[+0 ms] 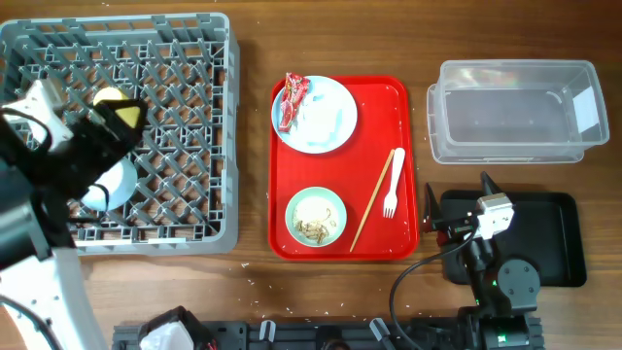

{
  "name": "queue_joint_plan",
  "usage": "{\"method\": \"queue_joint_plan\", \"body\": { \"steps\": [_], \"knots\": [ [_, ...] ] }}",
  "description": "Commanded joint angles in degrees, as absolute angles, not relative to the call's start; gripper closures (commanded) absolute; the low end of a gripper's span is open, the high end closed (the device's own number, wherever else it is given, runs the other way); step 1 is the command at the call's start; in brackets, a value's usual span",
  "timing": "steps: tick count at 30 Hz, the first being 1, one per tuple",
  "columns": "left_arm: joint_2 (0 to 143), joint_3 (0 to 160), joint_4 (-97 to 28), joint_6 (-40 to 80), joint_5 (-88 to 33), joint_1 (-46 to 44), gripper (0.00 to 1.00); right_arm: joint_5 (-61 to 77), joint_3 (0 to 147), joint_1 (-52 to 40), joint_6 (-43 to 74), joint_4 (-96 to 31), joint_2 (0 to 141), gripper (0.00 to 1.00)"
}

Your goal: Sort waste into correct bins and load items into the dishwasher rack

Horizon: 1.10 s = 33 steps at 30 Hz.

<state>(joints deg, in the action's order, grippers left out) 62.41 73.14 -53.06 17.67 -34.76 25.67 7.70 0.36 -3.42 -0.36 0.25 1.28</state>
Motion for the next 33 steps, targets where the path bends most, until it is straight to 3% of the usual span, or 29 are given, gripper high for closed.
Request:
{"method": "queue_joint_plan", "body": {
  "steps": [1,20,22,24,27,28,29,30,33],
  "knots": [
    [60.38,73.19,-53.39,17.12,-28.40,24.27,0.00,7.81,0.30,-3.36,-1.34,0.51,1.08,0.00],
    [60.49,73.19,-53.49,17.12,-28.40,24.27,0.00,11.22,0.30,-3.36,1.37,3.03,1.08,0.00],
    [60.49,73.19,-53.49,17.12,-28.40,24.27,0.00,21.91,0.30,-3.36,12.12,5.32,1.08,0.00],
    [60.49,73.19,-53.49,17.12,-28.40,24.27,0.00,35.20,0.30,-3.36,30.52,6.17,1.08,0.00],
    [60.49,73.19,-53.49,17.12,-28.40,24.27,0.00,41.54,0.30,-3.36,64.77,7.09,1.08,0.00],
    [60.49,73.19,-53.49,17.12,-28.40,24.27,0.00,43.46,0.30,-3.36,81.80,5.72,1.08,0.00],
    [60.49,73.19,-53.49,17.12,-28.40,24.27,0.00,43.94,0.30,-3.36,90.00,4.69,1.08,0.00],
    [60.49,73.19,-53.49,17.12,-28.40,24.27,0.00,43.99,0.30,-3.36,95.18,5.34,1.08,0.00],
    [60.49,73.19,-53.49,17.12,-28.40,24.27,0.00,42.11,0.30,-3.36,95.68,17.56,1.08,0.00]
  ]
}}
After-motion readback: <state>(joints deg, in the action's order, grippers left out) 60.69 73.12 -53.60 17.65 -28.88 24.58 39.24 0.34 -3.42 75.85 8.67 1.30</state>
